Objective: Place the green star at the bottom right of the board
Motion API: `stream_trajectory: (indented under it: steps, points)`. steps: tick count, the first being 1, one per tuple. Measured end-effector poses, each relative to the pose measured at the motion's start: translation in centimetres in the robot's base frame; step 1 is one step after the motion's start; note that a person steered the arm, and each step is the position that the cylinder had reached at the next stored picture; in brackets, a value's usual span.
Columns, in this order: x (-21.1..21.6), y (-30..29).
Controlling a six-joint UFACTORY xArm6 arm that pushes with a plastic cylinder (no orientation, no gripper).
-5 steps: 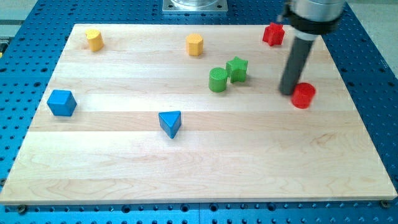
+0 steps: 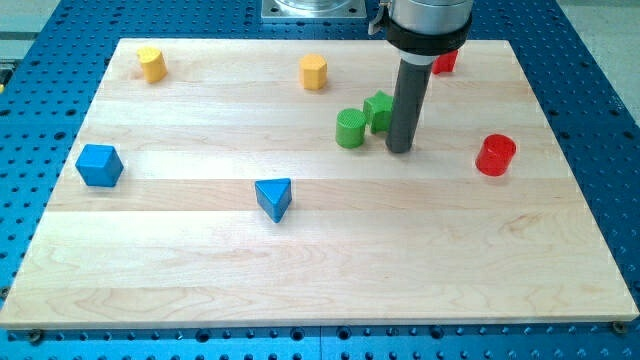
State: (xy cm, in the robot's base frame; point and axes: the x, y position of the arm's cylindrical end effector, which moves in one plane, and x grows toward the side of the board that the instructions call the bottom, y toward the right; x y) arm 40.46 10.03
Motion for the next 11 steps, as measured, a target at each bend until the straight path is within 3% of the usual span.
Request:
stream_trajectory:
  steps: [1,3,5,6,7,10,11]
  points:
    - [-0.3,-5.4]
    - [-5.6,-13.6]
    - [-9.0,-4.2]
    - [-4.3,-6.8]
    - [-2.6,-1.7]
    - [-12.6,0.6]
    - [-12.2,3.1]
